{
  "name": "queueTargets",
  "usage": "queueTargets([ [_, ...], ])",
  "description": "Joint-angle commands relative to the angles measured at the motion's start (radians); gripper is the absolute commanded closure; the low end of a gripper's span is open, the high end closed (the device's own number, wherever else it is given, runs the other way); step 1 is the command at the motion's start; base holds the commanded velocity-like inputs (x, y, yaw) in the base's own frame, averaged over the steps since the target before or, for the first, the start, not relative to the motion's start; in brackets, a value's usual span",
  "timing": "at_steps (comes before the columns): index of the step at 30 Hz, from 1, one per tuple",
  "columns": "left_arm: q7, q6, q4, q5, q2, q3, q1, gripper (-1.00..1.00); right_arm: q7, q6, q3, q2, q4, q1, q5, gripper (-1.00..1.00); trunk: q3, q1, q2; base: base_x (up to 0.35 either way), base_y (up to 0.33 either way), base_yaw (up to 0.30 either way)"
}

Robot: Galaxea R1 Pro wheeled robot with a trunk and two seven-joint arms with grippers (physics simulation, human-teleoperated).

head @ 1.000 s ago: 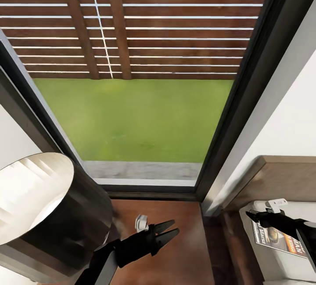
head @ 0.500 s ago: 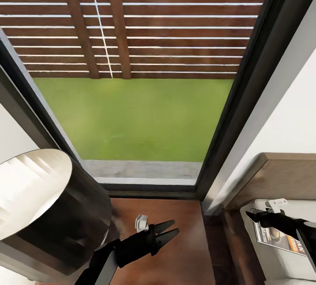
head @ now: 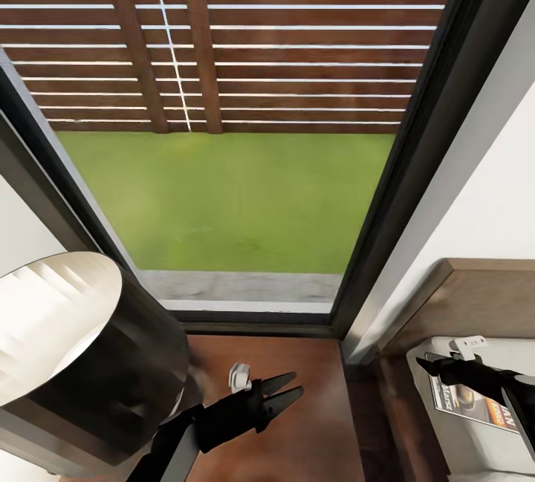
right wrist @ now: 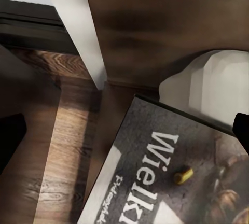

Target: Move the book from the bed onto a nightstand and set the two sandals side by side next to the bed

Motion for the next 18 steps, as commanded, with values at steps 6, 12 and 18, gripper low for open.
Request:
queueTargets([
  [6,-0.001,0.010,0.000,0.007,0.000,-0.001,0.000,-1.00,0.007,0.003,-0.003,0.001,-0.001,-0.001,0.008,-1.00,-0.001,0.000,0.000,0.000,0.000,0.000],
  [12,-0.001,0.010,0.000,0.006,0.000,-0.001,0.000,-1.00,0.007,0.003,-0.003,0.001,-0.001,-0.001,0.008,-1.00,-0.001,0.000,0.000,0.000,0.000,0.000],
  [18,-0.001,0.010,0.000,0.006,0.000,-0.001,0.000,-1.00,0.007,0.003,-0.003,0.001,-0.001,-0.001,0.009,-1.00,-0.001,0.000,0.000,0.000,0.000,0.000],
])
